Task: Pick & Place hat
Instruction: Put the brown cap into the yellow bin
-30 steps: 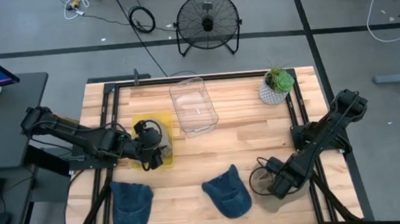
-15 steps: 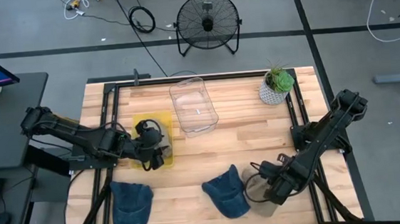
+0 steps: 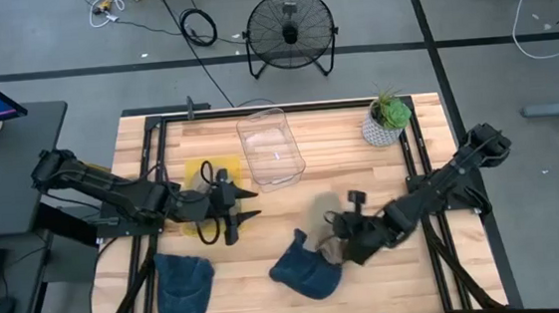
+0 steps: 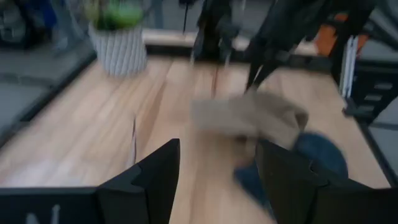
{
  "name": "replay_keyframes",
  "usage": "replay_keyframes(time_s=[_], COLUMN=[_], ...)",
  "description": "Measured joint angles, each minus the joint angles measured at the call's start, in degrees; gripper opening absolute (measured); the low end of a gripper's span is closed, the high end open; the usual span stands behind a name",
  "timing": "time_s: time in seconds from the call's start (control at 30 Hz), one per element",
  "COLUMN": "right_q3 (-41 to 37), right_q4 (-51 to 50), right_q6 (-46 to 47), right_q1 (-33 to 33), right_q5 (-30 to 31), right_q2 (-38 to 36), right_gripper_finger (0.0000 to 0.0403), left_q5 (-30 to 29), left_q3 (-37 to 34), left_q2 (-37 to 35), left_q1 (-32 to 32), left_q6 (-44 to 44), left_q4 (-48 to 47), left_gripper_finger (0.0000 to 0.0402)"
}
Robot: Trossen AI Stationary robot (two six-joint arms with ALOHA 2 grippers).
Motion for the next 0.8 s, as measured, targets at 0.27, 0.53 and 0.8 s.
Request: replay_keyframes(time_s=[0.27, 0.53, 0.8], right_q3=[0.0, 0.0, 0.0], right_q4=[18.7, 22.7, 28.1], right_q6=[-22.9, -27.1, -30.2], right_q1=[-9.6, -13.5, -15.1], right_q5=[0.7, -4.1, -4.3], right_q2=[0.0, 0.6, 2.1], right_gripper_finger=[0.0000, 0.0000, 0.0000], left_q5=[0.2, 0.3, 0.2], left_q3=[0.0, 0.0, 0.0], left_q2=[10.3, 19.3, 25.5], left_q1=[1.9, 3.7, 5.2], left_q6=[3.6, 7.7, 5.1], left_q4=[12.5, 32.4, 34.2], left_gripper_finger=[0.0213, 0.0213, 0.0213])
